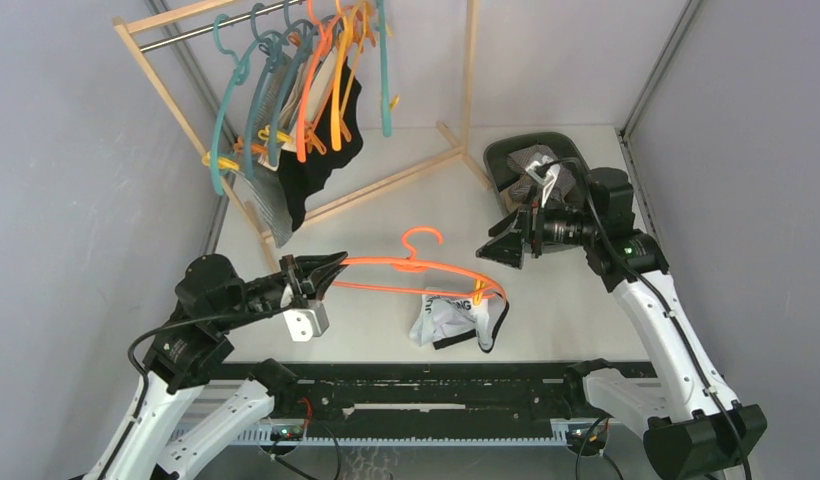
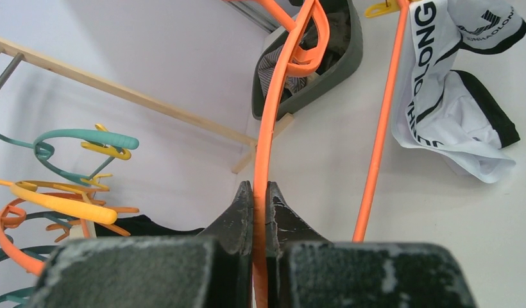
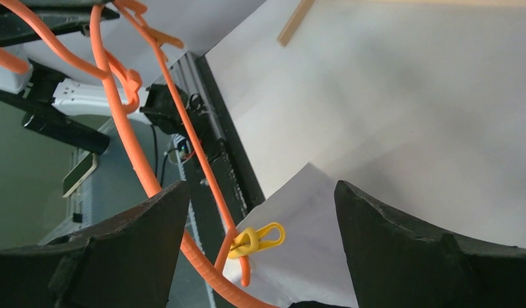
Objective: Remove the underwear clipped to the hanger
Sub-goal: Remove the underwear from the hanger.
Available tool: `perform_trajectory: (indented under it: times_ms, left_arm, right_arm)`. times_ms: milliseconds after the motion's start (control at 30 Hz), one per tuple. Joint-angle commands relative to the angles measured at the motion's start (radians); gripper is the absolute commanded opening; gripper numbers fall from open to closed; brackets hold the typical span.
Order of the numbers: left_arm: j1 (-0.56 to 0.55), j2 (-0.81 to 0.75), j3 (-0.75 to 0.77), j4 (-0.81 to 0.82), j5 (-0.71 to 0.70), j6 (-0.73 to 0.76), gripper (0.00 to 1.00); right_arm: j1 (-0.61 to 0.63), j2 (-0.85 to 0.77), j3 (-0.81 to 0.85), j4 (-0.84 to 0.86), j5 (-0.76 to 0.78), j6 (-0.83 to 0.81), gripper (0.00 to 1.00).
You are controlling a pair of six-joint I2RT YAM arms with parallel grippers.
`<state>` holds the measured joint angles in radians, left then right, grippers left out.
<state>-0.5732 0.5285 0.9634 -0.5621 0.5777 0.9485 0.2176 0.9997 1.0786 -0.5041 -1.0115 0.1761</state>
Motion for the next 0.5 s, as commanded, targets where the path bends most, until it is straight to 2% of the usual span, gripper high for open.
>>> perform_trajectory:
  times_ms: [0, 233, 467]
  left_arm:
    - [0.006, -0.011, -0.017, 0.089, 0.028, 0.022, 0.00]
    - [0.006, -0.013, -0.024, 0.109, 0.015, 0.016, 0.00]
    - [0.006, -0.018, -0.045, 0.123, 0.001, 0.036, 0.00]
  right_arm:
    - [0.002, -0.018, -0.065, 0.044, -0.096, -0.006, 0.82]
    - [0.002, -0.032, -0.199, 0.087, -0.156, -0.009, 0.80]
    - [0.002, -0.033, -0.279, 0.203, -0.257, 0.089, 0.75]
